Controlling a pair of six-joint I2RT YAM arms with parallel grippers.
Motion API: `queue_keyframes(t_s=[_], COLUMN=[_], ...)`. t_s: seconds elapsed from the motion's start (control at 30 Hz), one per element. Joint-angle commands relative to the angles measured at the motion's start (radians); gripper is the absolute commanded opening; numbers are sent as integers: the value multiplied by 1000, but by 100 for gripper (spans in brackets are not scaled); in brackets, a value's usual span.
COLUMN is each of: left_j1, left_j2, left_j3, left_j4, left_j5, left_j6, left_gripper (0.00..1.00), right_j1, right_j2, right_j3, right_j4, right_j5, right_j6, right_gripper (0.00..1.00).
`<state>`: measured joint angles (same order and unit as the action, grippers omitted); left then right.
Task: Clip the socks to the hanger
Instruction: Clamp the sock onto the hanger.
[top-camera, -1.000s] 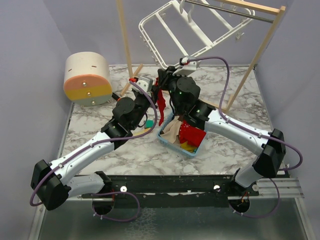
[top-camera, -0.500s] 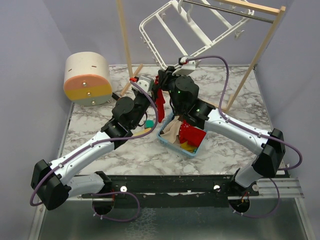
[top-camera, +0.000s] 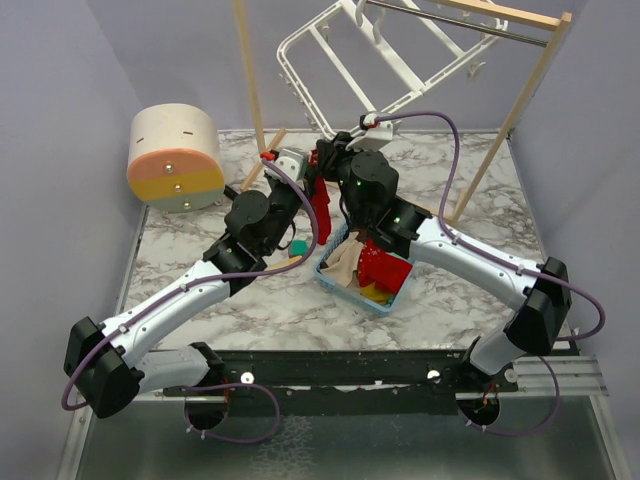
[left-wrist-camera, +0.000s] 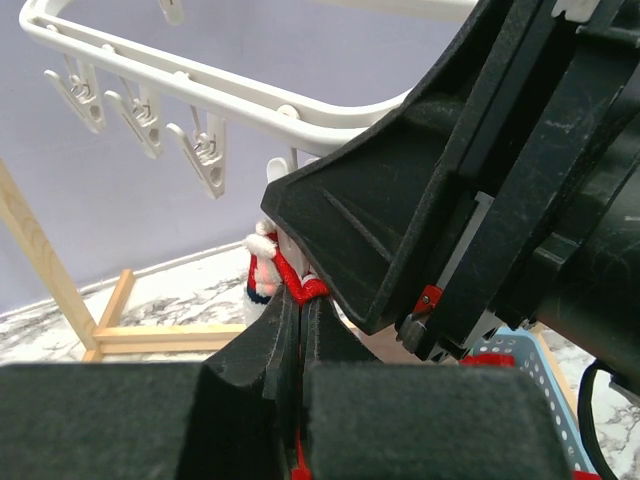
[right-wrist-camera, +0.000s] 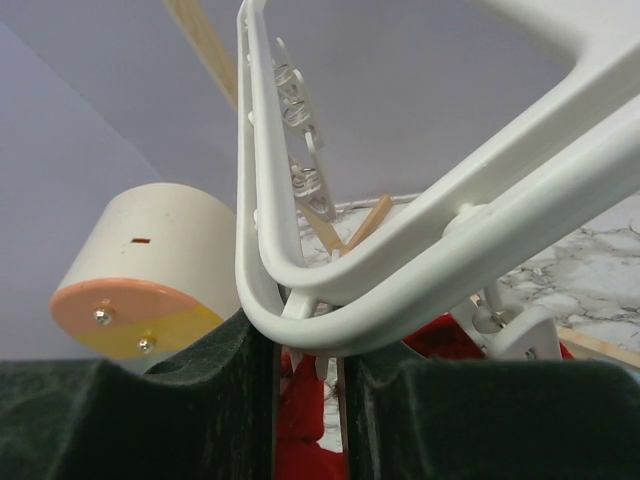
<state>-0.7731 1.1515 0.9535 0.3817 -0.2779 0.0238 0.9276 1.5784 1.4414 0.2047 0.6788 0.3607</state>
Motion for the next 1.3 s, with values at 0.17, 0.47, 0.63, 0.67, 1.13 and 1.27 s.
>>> queue_keyframes(t_s=[0.17, 0.47, 0.63, 0.67, 1.13, 1.27], left_j1=[1, 1, 1, 1, 1, 1], left_j2=[-20, -35, -61, -70, -301, -418], left_j3=[-10, -19, -28, -31, -113, -202], left_j4=[45, 43, 29, 22, -199, -252], left_j5=[-7, 4, 20, 23, 40, -46], left_j6=[-2, -5, -5, -5, 42, 60], left_gripper=[0, 14, 30, 34, 84, 89], right_j1=[-4, -4, -5, -4, -4, -4], right_j2=[-50, -120, -173, -187, -412, -511], right_j3=[-4, -25, -42, -48, -112, -214], right_j4=[-99, -126, -149, -153, -360, -368], right_j5=[-50, -74, -102, -107, -212, -244], right_j6=[27, 42, 52, 52, 57, 40], right_gripper=[38, 58, 64, 65, 76, 76])
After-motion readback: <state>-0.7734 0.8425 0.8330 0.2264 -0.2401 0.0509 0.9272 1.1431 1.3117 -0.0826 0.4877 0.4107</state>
